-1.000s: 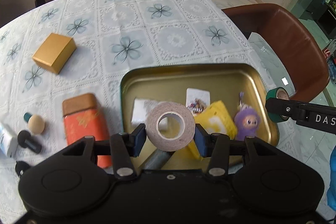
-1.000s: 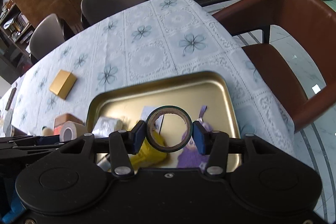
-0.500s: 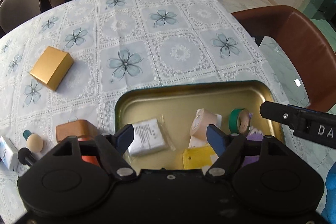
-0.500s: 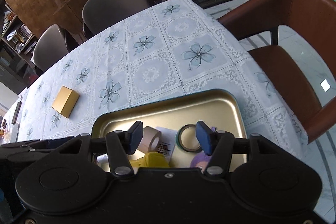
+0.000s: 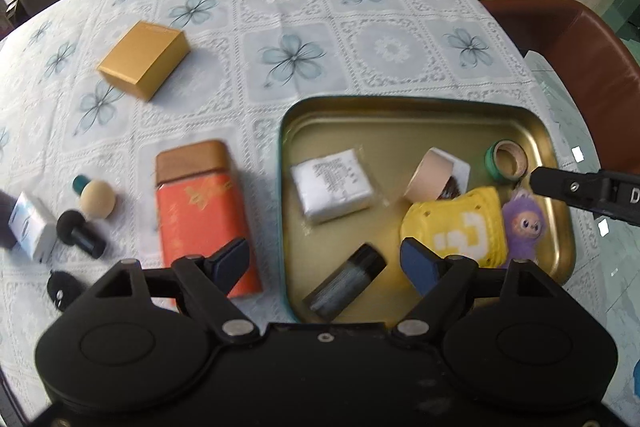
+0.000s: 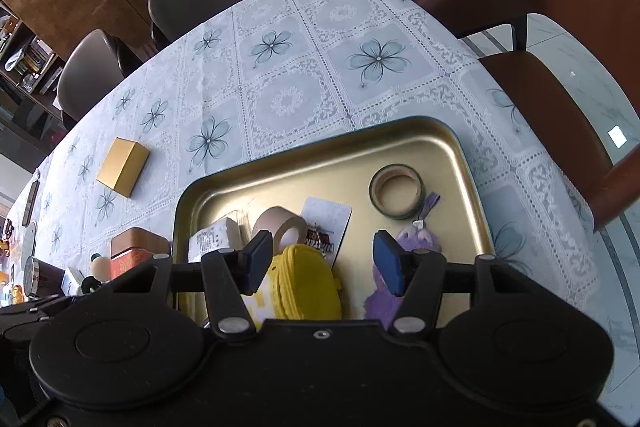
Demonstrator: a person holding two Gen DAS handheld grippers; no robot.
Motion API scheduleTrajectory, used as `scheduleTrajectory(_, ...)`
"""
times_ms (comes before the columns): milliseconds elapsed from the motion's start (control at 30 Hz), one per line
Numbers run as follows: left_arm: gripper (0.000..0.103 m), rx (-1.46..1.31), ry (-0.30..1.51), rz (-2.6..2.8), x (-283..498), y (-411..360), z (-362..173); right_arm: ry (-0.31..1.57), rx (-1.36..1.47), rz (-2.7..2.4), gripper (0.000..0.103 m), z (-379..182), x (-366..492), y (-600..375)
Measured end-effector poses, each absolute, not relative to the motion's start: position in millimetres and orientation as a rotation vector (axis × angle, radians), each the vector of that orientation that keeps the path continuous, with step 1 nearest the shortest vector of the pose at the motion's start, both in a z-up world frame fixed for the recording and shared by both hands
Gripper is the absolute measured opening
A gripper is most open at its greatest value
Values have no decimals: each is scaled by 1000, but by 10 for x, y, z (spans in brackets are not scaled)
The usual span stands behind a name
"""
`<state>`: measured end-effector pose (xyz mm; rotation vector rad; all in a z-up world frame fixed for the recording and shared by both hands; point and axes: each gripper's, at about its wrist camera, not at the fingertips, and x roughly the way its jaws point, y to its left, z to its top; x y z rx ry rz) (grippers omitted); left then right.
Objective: Organize soft objects
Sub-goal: 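Move both tools back over the table toward the remaining items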
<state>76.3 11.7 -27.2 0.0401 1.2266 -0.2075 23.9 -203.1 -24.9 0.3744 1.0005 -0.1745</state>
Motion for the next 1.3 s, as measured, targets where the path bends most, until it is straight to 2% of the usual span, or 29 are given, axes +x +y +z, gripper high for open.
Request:
scheduleTrajectory(300,83,-3,1234,-129,432,847,-288,992,338,-156,55,-189,220,-1513)
scheduleTrajectory(767,84,-69,1267,103,97,2583,-511,1072,168,58,55,-318,511,221)
scheduleTrajectory(1033,84,-89,1295,161,27,3322,-662,1136,79,151,55,-584,699,1071)
scheduleTrajectory(1300,84,-47,1316,118,88,3642,-828,1172,2,122,55,-988,969,1535)
